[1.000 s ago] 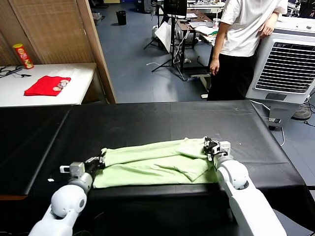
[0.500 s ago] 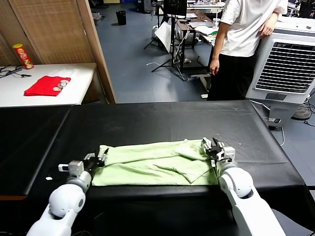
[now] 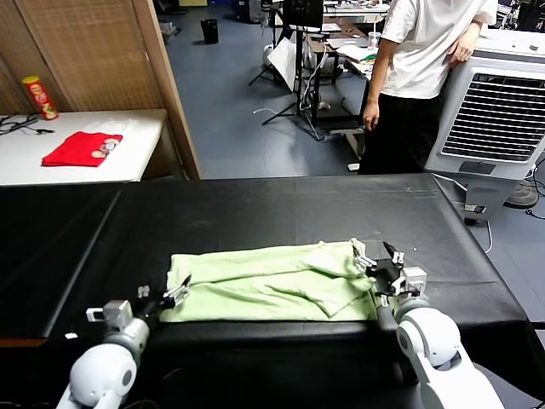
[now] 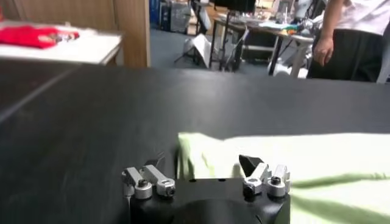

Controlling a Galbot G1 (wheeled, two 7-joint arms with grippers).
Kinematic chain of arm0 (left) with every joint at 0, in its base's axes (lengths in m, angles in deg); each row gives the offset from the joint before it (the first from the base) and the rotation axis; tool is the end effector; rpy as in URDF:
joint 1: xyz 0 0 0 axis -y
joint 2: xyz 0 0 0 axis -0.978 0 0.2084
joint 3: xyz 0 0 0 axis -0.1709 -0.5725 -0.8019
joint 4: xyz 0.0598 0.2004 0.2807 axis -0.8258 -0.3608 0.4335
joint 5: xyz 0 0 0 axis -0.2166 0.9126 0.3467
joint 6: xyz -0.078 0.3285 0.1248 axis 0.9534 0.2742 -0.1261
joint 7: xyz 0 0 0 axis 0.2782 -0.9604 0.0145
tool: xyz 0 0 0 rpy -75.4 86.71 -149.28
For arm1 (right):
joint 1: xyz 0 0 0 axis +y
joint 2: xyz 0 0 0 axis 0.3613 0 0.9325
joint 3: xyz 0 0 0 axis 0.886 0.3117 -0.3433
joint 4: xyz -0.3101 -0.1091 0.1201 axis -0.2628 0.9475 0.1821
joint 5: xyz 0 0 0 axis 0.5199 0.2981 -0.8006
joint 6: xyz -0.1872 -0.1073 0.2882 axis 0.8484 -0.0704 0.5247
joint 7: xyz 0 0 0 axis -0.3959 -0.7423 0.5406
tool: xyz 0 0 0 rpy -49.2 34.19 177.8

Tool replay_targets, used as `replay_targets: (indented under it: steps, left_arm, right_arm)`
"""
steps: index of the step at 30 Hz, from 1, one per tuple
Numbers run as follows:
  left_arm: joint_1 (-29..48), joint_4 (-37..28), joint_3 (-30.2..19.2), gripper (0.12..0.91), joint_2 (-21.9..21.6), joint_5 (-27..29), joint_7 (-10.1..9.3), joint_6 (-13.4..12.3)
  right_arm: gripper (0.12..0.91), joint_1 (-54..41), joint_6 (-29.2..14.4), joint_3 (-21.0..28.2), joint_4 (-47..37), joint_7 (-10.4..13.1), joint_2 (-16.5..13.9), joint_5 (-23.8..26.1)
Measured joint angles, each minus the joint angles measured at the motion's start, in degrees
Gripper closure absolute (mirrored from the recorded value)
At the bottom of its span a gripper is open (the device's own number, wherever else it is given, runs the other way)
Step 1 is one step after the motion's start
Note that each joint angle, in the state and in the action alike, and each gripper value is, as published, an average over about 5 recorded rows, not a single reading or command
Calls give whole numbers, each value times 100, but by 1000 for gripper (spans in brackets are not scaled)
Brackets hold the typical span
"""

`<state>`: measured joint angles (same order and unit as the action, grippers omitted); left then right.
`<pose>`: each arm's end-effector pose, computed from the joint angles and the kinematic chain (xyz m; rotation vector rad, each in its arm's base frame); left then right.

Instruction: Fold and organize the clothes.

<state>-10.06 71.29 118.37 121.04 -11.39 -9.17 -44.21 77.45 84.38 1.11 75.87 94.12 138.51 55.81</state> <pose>0.2372 0.1009 -0.3053 -0.0747 -2.6738 0.1268 0.2999 -0.0607 -0.2693 0.1333 -2.8376 0.0583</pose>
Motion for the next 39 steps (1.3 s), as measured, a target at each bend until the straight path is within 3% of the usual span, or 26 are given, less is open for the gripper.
replay_targets:
  steps: [3, 5, 14, 16, 20, 24, 30, 34, 39]
  left_arm:
    - [-15, -56, 2, 251, 68, 22, 3, -25]
    - [-8, -92, 4, 307, 120, 27, 1, -31]
    - [30, -119, -19, 793, 201, 19, 5, 19]
    - [36, -87, -20, 863, 193, 61, 3, 37]
    - [61, -67, -5, 868, 136, 389, 3, -16]
    - [62, -165, 122, 874, -66, 929, 26, -231]
    - [-72, -356, 597, 874, -891, 1145, 24, -420]
    - [-162, -240, 783, 874, -1345, 1097, -47, -353]
    - [-97, 327, 562, 874, -1219, 450, -310, -46]
  right_arm:
    - [227, -4, 0, 23, 38, 0, 0, 20]
    - [227, -2, -3, 39, 55, -2, 1, 42]
    - [227, 59, -111, 45, 84, -69, 38, 229]
    - [227, 64, -120, 35, 85, -74, 54, 248]
    - [227, 78, -121, -7, 126, -75, 87, 257]
    - [227, 120, -112, -84, 217, -72, 99, 257]
    - [227, 234, -108, -182, 341, -69, 158, 274]
    - [227, 332, -109, -249, 405, -70, 221, 330]
    - [227, 492, -117, -388, 518, -80, 287, 411]
